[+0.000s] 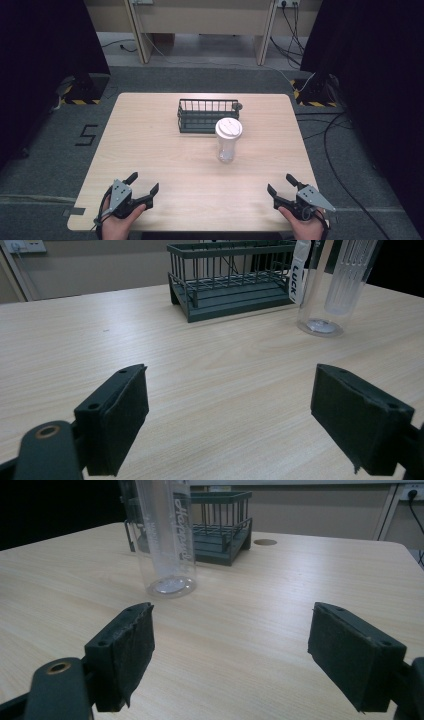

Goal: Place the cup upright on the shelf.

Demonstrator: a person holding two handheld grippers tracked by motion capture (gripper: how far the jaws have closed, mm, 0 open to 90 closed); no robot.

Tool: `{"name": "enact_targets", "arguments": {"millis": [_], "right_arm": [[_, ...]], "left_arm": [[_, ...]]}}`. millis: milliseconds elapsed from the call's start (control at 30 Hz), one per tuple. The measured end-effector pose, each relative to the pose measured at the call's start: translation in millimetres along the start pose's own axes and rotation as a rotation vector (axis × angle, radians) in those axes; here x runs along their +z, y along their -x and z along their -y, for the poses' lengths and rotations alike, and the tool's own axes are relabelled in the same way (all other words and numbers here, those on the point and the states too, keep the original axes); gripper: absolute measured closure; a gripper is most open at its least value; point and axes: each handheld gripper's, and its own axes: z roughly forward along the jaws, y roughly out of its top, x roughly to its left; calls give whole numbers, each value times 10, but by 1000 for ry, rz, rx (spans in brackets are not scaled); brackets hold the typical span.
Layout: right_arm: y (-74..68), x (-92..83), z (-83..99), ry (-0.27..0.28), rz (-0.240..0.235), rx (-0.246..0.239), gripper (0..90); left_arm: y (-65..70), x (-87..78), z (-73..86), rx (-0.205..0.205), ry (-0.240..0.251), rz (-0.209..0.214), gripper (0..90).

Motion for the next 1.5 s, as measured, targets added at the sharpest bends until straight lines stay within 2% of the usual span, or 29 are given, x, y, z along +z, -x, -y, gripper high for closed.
{"name": "enact_targets", "arguments": {"millis": [300, 400, 567, 633, 867, 1500], "right_arm": [[-84, 92, -101, 4, -30, -35, 187], [-117, 156, -137, 0, -48, -52, 188], [-159, 291, -236, 7, -75, -54, 187], [-182, 390, -305, 7, -87, -71, 186], [-236, 604, -399, -6, -117, -81, 182], [-332, 1062, -469, -38, -145, -80, 175]], "left_arm": [[-13, 23, 1, -1, -3, 5, 148], [-4, 17, 0, 2, -1, 8, 148], [2, 11, 3, 1, -2, 9, 147], [2, 9, 4, -2, -2, 7, 148], [8, 5, 7, -4, 0, 12, 147], [18, -5, 3, -6, 3, 20, 147]]}}
